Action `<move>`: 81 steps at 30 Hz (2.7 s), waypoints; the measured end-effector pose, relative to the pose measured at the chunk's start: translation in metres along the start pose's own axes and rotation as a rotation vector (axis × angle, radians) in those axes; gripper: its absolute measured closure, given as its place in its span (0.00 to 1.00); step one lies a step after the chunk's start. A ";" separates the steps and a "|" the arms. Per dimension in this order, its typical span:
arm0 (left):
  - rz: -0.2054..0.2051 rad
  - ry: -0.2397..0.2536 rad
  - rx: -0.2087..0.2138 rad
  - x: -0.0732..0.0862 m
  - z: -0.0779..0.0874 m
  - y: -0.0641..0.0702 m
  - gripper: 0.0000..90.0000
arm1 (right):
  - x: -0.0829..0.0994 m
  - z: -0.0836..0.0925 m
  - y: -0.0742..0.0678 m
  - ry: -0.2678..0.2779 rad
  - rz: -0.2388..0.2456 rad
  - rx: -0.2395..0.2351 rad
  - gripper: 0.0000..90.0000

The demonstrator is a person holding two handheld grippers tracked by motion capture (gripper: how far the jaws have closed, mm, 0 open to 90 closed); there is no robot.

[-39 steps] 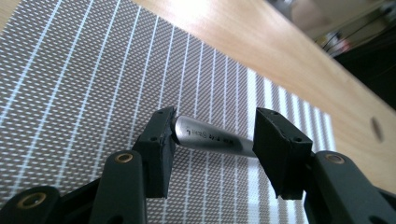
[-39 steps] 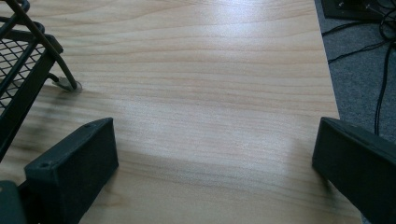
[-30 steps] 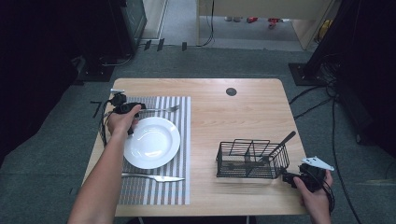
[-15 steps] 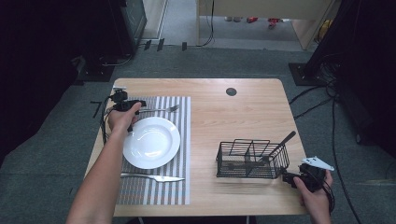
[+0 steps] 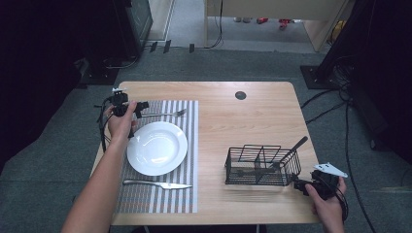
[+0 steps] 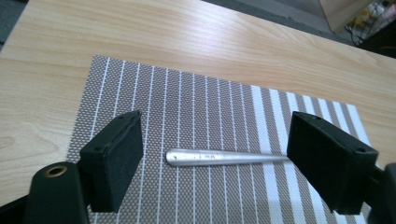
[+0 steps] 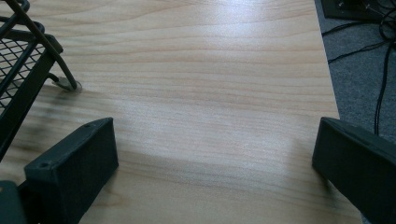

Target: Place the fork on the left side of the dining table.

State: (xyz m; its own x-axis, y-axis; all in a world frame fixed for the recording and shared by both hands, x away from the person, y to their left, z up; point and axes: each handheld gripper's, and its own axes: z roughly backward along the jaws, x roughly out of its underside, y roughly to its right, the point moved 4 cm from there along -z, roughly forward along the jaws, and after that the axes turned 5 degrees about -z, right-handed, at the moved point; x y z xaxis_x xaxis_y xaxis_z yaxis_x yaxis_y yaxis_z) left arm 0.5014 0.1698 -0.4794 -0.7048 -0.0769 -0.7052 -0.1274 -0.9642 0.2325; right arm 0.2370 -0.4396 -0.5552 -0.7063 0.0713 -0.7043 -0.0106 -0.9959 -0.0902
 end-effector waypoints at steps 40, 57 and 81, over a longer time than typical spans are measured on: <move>-0.279 0.097 -0.051 0.075 0.119 -0.002 0.11 | 0.000 0.000 0.000 0.000 0.000 0.000 0.00; -0.270 0.061 -0.072 0.137 0.141 -0.032 0.09 | 0.000 0.000 0.000 0.000 0.000 0.000 0.00; -0.297 -0.025 -0.111 0.195 0.120 -0.040 0.06 | 0.000 0.000 0.000 -0.002 0.000 0.002 0.00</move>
State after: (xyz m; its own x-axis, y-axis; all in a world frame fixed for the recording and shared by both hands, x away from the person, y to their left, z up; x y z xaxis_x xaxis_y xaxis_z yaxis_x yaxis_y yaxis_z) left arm 0.2854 0.2236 -0.5460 -0.6652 0.2167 -0.7145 -0.2540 -0.9656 -0.0565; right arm 0.2369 -0.4395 -0.5551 -0.7074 0.0713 -0.7032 -0.0118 -0.9959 -0.0892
